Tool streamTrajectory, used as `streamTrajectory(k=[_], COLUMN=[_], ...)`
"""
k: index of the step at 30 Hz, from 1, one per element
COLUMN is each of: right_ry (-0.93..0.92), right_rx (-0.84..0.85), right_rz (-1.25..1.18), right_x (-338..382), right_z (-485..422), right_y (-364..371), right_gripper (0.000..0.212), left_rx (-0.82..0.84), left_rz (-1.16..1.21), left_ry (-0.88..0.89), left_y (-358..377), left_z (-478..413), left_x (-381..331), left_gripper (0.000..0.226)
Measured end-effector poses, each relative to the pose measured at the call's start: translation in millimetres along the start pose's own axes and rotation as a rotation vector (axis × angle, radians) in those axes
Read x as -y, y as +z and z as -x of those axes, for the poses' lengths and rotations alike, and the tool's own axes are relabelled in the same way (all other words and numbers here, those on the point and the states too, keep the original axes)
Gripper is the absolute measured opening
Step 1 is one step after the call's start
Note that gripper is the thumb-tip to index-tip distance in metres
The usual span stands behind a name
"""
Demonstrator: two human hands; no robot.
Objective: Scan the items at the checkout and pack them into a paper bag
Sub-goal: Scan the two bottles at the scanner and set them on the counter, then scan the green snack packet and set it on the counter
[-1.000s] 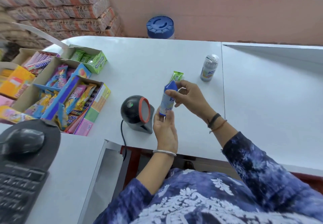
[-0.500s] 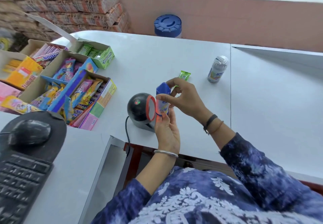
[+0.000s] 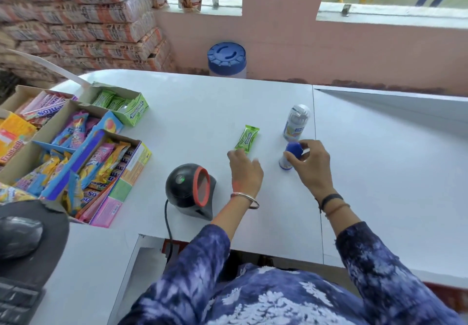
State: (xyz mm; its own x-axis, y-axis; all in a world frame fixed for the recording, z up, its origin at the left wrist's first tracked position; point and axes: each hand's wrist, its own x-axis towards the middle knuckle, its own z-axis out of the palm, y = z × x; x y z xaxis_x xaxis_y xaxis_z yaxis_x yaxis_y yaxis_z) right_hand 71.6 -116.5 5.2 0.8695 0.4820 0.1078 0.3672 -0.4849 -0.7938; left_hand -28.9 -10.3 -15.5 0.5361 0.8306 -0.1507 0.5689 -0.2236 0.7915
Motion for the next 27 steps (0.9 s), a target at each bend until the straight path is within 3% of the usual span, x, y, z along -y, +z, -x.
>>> streamTrajectory(k=[2,5,9,11,13,17,19,21,24,25,27], right_ry=[0.02,0.037,-0.014,-0.161,-0.122,0.493,0.542,0.503,0.317,0.258,0.187], right_rx=[-0.052,-0.067,-0.176,-0.244,-0.132,0.321,0.368,0.363,0.347,0.367,0.408], right_rz=[0.031,0.051,0.178,0.242,0.172,-0.537,-0.641,-0.652,-0.577,-0.541,-0.496], right_x=[-7,-9,-9,-4,2,15,10,4,1,0,2], right_z=[-8,-19,-12,2,15,21,23,26,32,33,38], right_y=[-5,-9,-8,-4,4,13,11,6,-3,-7,-14], right_gripper=[0.033,0.037,0.051,0.036,0.027,0.043,0.026,0.013,0.012,0.014,0.019], left_rx=[-0.062,-0.054,0.023,0.044,0.009,-0.174,-0.153,-0.072,0.098,0.143,0.189], left_rz=[-0.244,-0.453,-0.357,-0.208,-0.075,-0.117,-0.161,-0.012,0.495,0.651,0.753], left_ry=[0.05,-0.019,-0.105,-0.096,0.036,0.571,0.712,0.622,0.133,0.004,-0.082], left_y=[7,14,16,13,11,10,9,7,2,1,0], left_z=[-29,-60,-67,-58,-38,12,34,51,67,68,67], left_x=[-7,-8,-5,-4,2,21,28,26,11,6,2], left_gripper=[0.04,0.045,0.037,0.026,0.024,0.039,0.045,0.056,0.062,0.054,0.022])
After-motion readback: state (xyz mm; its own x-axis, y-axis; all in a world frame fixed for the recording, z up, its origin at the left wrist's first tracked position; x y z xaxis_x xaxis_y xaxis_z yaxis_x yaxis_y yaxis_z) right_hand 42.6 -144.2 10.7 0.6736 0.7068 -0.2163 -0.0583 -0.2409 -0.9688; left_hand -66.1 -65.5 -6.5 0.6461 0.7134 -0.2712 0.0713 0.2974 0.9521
